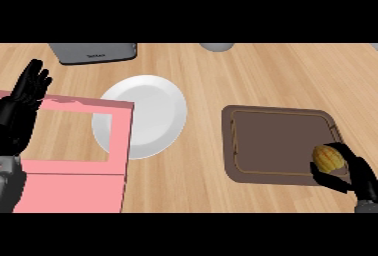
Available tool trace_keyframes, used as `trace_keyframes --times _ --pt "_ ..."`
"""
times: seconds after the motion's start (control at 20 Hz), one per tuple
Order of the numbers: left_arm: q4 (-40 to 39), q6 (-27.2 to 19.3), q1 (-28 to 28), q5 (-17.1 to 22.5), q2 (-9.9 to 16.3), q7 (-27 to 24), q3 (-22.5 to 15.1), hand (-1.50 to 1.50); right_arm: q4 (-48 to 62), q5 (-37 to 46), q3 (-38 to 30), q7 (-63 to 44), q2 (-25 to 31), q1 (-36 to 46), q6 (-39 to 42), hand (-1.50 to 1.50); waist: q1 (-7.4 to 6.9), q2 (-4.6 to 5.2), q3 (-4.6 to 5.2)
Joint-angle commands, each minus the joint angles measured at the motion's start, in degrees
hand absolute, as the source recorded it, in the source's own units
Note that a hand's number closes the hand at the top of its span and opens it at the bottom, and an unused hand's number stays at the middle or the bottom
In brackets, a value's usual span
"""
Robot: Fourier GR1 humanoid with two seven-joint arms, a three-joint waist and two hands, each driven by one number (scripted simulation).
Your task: Pick the squash from the tray and place it in the plate
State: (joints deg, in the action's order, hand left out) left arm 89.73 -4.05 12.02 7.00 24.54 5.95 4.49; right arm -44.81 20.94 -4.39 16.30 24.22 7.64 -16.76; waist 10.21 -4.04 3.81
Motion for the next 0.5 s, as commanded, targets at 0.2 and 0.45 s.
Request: trace_keyframes --times 0.2,0.45 --pt "0.0 0.4 -1.1 0.4 0.2 -0.1 0.4 0.00 -5.3 3.9 0.0 -10.6 -9.4 -2.6 -17.7 1.50 -0.85 0.87 -1.93" --pt "0.7 1.0 -0.8 0.4 0.0 0.0 -0.4 0.00 -13.0 7.2 2.5 -14.2 -15.4 -2.5 -24.2 1.50 -3.26 1.13 -2.20"
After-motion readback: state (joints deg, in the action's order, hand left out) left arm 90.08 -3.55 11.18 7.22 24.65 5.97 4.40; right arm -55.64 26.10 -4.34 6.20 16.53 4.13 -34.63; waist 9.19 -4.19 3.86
